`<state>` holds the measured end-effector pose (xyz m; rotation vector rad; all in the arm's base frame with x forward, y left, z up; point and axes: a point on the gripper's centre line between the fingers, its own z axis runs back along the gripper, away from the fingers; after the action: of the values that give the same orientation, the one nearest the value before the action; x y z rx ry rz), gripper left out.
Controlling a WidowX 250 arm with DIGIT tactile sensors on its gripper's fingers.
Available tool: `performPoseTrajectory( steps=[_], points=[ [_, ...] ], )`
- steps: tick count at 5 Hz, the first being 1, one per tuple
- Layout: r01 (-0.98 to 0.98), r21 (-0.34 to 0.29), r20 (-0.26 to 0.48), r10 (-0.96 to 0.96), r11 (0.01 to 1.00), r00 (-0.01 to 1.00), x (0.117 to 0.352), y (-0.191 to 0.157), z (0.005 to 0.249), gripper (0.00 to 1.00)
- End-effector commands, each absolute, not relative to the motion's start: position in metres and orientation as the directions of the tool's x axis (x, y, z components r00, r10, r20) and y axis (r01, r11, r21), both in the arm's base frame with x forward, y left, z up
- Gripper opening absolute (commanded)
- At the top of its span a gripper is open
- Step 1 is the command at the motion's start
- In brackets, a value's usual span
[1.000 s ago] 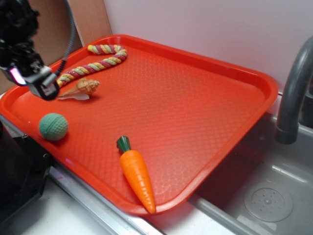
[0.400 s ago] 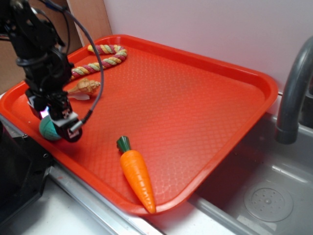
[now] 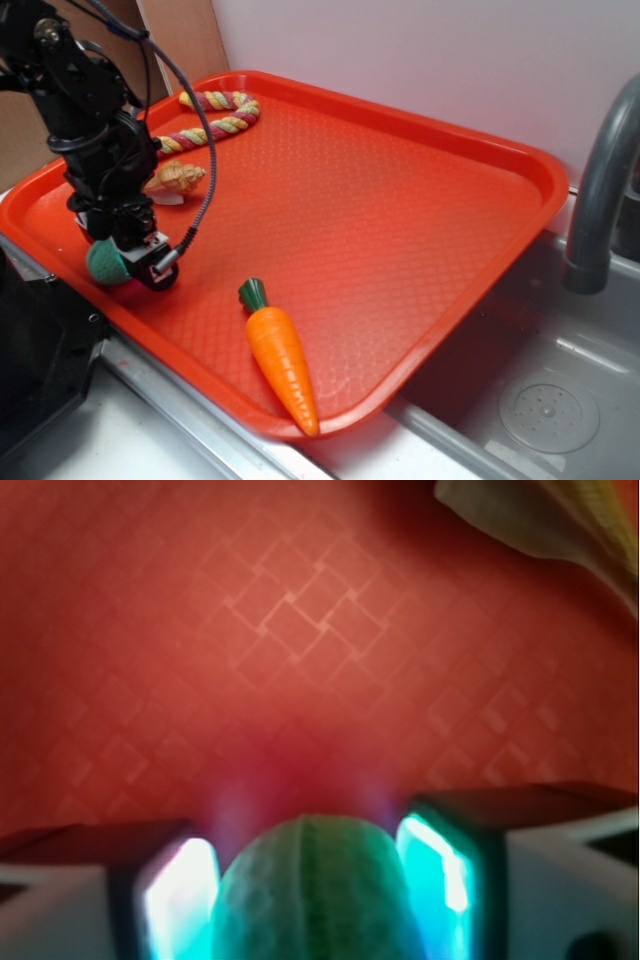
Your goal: Grab the green ball.
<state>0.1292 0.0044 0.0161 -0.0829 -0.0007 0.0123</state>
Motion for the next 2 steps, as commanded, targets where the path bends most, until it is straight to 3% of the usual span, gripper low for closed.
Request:
performPoseTrajectory(
  steps=[1,2],
  points=[
    [0.002,-0.045,0.009,-0.002,0.999,1.0,0.139,0.012,0.095,0.0],
    [-0.044,-0.047,0.004,0.044,0.998,0.999,0.145,0.027,0.144,0.0]
  ],
)
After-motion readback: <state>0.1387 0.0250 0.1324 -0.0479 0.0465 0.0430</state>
